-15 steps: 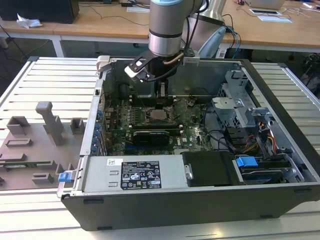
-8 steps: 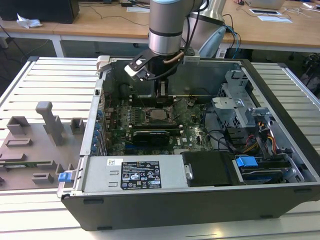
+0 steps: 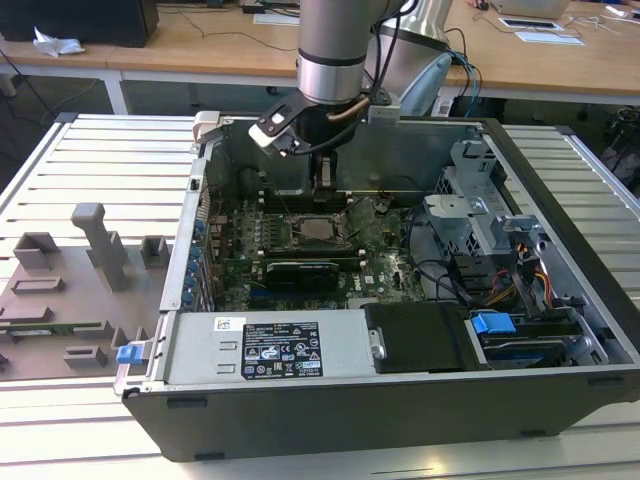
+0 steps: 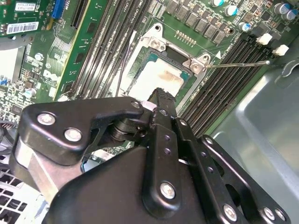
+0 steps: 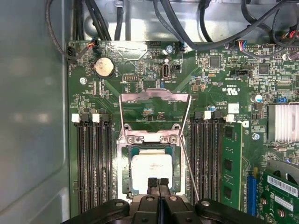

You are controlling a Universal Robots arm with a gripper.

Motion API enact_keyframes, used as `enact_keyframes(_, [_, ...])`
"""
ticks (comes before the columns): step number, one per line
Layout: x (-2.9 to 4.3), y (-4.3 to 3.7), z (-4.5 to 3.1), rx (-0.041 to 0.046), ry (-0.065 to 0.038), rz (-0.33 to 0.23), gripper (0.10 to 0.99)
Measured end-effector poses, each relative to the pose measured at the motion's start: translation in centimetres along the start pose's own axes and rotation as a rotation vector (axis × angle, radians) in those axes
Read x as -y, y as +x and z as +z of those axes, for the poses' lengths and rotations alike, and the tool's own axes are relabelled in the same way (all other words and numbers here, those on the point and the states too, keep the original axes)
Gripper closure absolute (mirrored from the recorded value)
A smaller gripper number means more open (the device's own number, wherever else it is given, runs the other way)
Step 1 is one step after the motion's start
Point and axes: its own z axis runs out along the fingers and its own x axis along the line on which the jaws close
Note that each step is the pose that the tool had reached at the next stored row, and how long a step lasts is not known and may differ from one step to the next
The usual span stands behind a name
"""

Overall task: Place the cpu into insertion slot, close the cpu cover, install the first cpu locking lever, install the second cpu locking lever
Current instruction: 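Place the cpu into insertion slot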

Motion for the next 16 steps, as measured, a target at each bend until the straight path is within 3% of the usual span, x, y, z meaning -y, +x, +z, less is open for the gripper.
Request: enact_keyframes(16, [0.01,-0.1,-2.2,0.0,0.0,0.0,0.98])
